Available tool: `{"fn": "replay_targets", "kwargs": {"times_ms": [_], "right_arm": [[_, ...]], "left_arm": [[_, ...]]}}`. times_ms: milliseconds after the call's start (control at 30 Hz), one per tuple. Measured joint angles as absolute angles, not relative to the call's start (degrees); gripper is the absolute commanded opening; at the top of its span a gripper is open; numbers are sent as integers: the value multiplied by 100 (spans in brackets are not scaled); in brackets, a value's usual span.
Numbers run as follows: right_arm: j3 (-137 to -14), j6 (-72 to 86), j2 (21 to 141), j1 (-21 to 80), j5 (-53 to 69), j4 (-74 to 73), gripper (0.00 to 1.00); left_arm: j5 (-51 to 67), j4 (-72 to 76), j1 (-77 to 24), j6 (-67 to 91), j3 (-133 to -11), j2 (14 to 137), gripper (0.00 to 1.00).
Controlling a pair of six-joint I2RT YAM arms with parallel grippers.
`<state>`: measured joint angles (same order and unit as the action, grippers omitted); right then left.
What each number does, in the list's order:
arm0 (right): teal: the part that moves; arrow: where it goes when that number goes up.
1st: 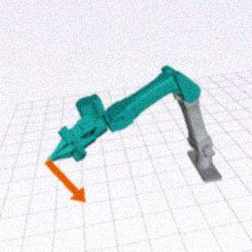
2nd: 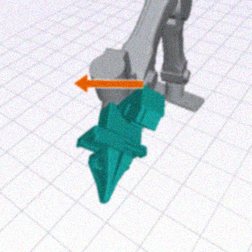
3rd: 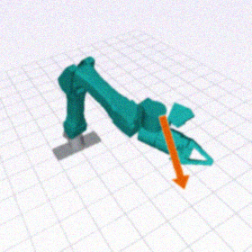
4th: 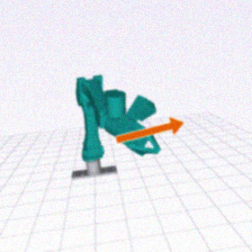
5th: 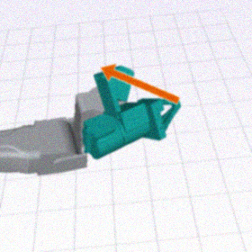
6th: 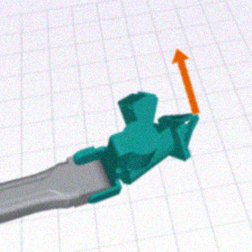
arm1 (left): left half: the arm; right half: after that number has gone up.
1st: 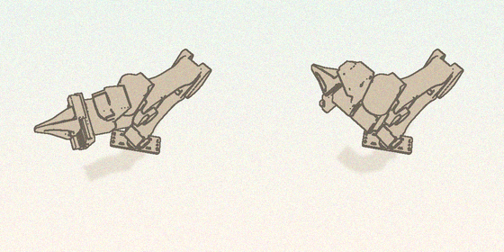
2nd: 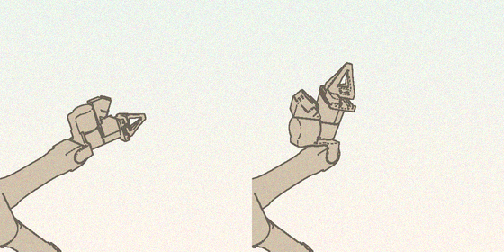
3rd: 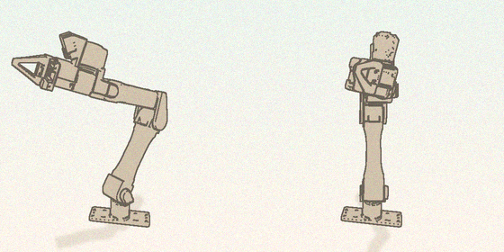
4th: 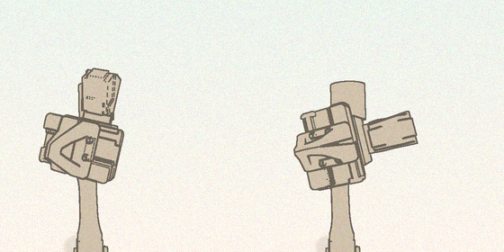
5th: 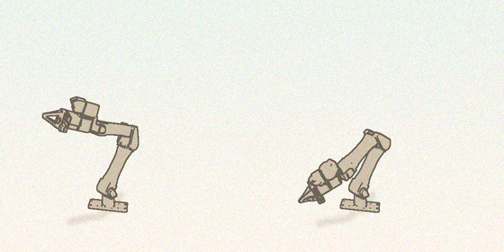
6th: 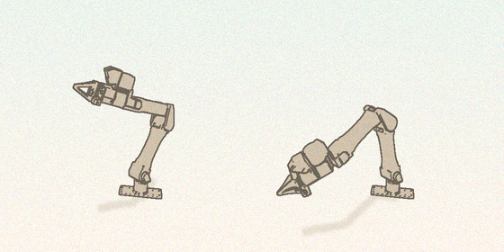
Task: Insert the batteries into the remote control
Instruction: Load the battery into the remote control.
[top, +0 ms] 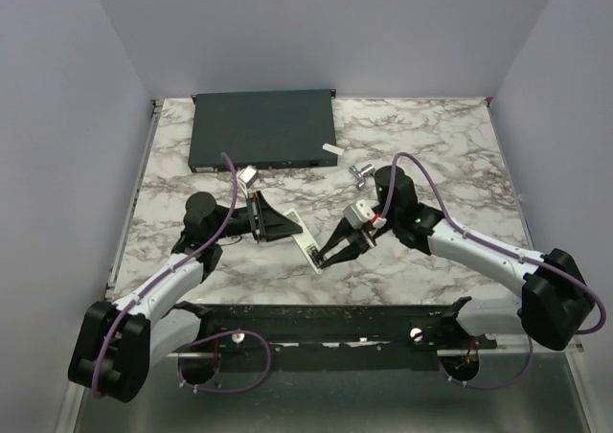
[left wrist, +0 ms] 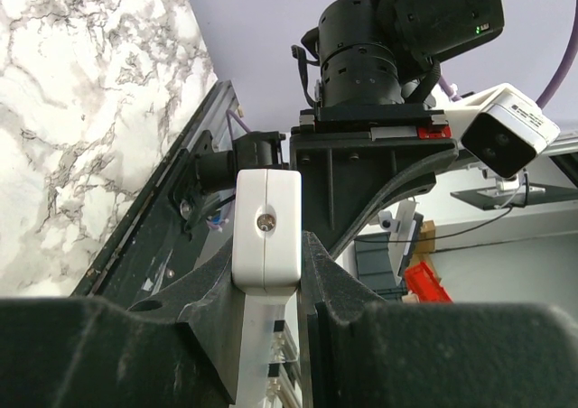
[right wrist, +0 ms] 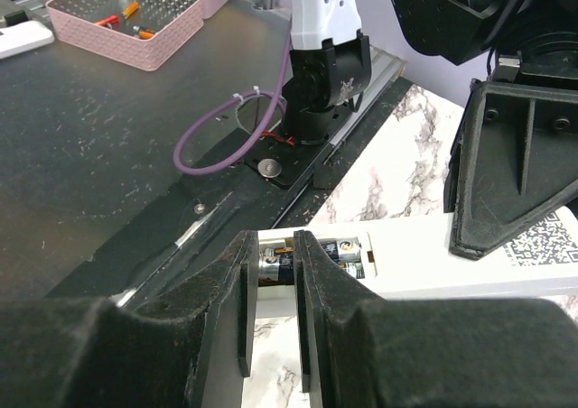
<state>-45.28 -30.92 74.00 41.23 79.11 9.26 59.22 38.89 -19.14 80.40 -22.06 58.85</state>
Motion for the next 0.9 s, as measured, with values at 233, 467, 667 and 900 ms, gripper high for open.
{"fn": "replay_targets", "kwargs": {"times_ms": [233,467,667,900], "right_arm": [[-4772,-3157,7542,4128,7870,473,27],[-4971,-3273,7618,4132,7765,-8,25],[-5164,-3317,7703,4134,7599,-438,25],[-5426,-3326,8001,4136,7321,-537,25]], "left_arm": [[5916,3894,-1881,8042,-2206,5885,0],[5887,3889,-1870,8020,-2206,5885,0],[5843,3885,-1848,7983,-2206,5885,0],[5791,3697,-1850,7854,-2204,5913,0]]}}
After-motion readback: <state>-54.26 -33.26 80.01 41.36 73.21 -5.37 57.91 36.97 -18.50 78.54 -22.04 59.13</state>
